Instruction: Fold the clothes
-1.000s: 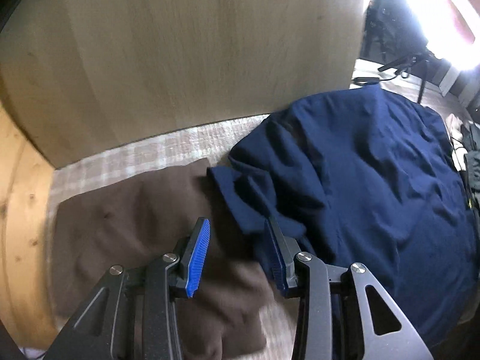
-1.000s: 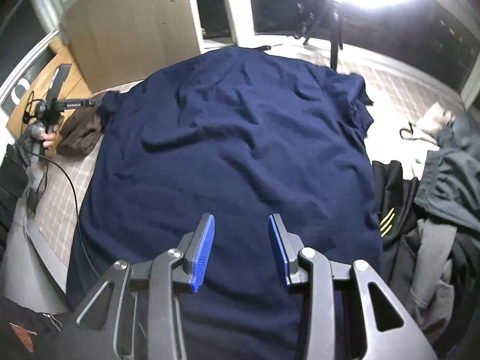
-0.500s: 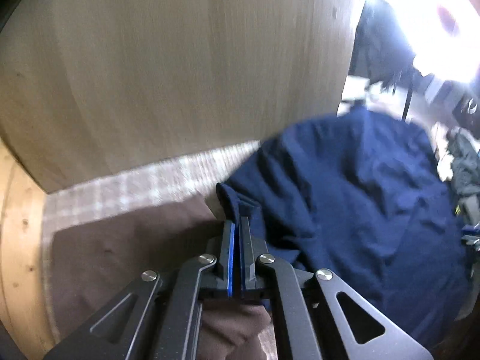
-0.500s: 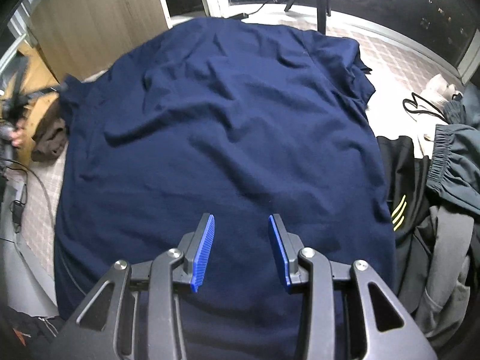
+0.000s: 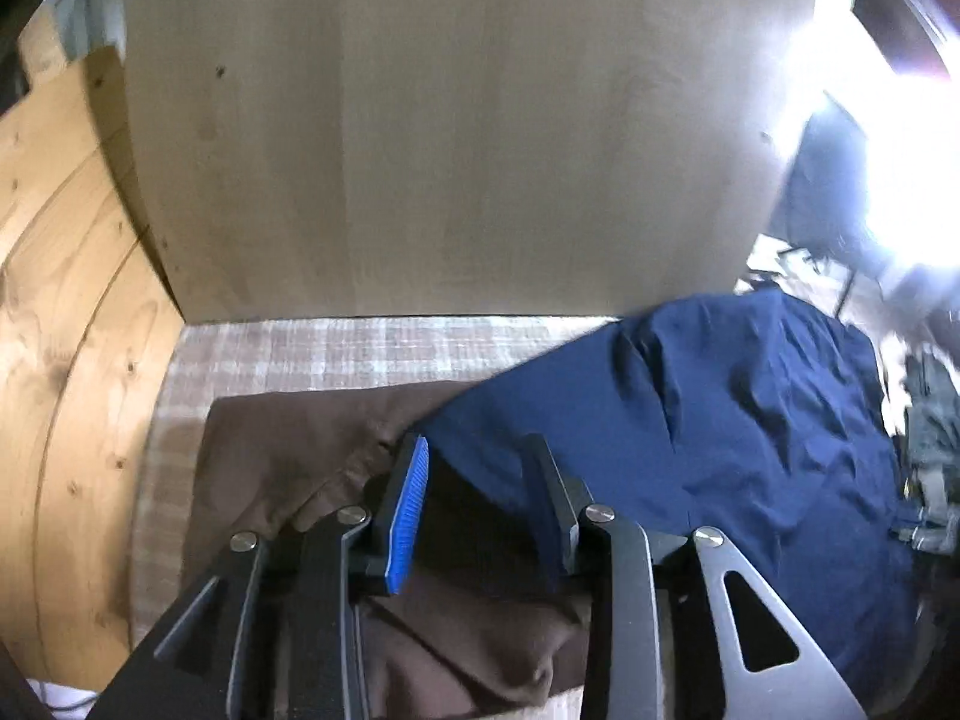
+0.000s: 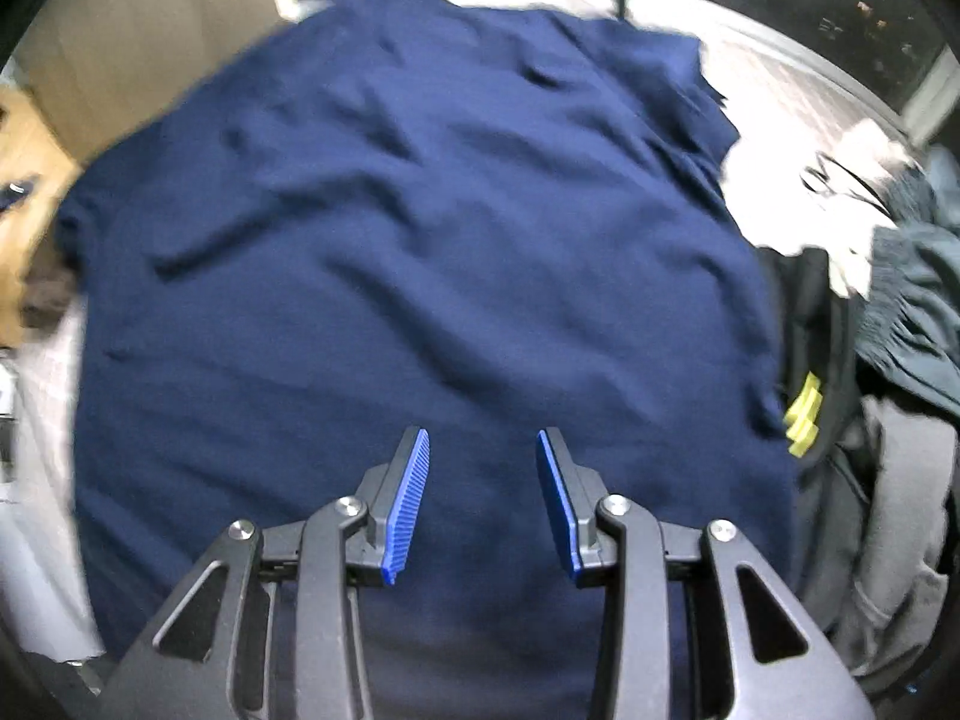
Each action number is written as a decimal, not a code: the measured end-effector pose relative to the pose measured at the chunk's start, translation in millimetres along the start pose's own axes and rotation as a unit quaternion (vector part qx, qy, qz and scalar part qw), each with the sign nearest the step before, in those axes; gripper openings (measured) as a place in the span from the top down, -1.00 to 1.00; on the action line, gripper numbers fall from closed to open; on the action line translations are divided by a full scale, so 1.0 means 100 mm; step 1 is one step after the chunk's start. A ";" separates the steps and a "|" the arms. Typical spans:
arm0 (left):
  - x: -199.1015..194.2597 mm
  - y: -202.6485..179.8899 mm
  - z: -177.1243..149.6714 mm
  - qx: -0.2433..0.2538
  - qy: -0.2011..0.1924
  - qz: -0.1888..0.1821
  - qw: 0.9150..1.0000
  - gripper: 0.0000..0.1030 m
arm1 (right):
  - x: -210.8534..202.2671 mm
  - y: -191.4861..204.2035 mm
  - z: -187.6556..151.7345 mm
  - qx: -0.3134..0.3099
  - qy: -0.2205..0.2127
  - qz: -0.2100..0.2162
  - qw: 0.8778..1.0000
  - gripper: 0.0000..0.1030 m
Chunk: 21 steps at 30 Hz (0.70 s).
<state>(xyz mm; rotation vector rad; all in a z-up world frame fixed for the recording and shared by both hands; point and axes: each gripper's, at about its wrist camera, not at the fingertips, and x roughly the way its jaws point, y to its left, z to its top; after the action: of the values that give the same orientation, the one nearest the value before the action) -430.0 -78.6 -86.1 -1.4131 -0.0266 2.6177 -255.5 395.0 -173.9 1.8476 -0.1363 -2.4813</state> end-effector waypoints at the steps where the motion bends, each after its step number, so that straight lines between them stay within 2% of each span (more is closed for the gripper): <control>1: 0.00 -0.03 -0.03 0.011 0.006 0.005 1.000 0.40 | -0.06 0.20 0.05 -0.019 -0.014 0.017 1.000 0.28; 3: 0.02 -0.08 -0.07 0.028 0.016 0.012 0.999 0.40 | -0.16 0.63 0.14 -0.072 -0.039 0.046 0.996 0.28; 4: 0.03 -0.08 -0.10 0.031 0.021 0.013 0.999 0.40 | -0.20 0.99 0.22 -0.122 -0.054 0.063 0.989 0.28; 6: 0.05 -0.08 -0.14 0.039 0.026 0.023 0.999 0.40 | -0.20 1.51 0.33 -0.180 -0.068 0.100 0.976 0.28; 7: 0.05 -0.07 -0.16 0.039 0.026 0.026 0.999 0.40 | -0.16 1.84 0.44 -0.202 -0.066 0.141 0.967 0.28; 10: -0.03 -0.03 -0.27 0.028 0.027 0.010 0.999 0.40 | 0.09 2.62 0.75 -0.208 -0.046 0.250 0.944 0.28; 12: -0.06 0.01 -0.36 0.027 0.029 0.003 0.999 0.40 | 0.27 3.01 0.89 -0.221 -0.042 0.256 0.940 0.28; 15: -0.14 0.00 -0.51 0.043 0.029 0.001 0.999 0.40 | 0.52 3.42 1.00 -0.264 -0.069 0.193 0.943 0.28; 17: -0.18 -0.02 -0.60 0.052 0.028 -0.001 0.998 0.40 | 0.56 3.59 1.04 -0.291 -0.093 0.155 0.939 0.28; 19: -0.22 0.00 -0.65 0.049 0.022 -0.011 0.998 0.40 | 0.59 3.67 1.14 -0.299 -0.097 0.168 0.934 0.28; 21: -0.24 0.02 -0.68 0.045 0.016 -0.017 0.999 0.40 | 0.68 3.71 1.25 -0.286 -0.081 0.180 0.937 0.28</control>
<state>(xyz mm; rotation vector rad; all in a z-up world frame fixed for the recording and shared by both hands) -360.3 -88.8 -103.9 -1.4105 0.0683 2.5353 -400.5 24.7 -167.2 1.2530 0.2054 -2.1106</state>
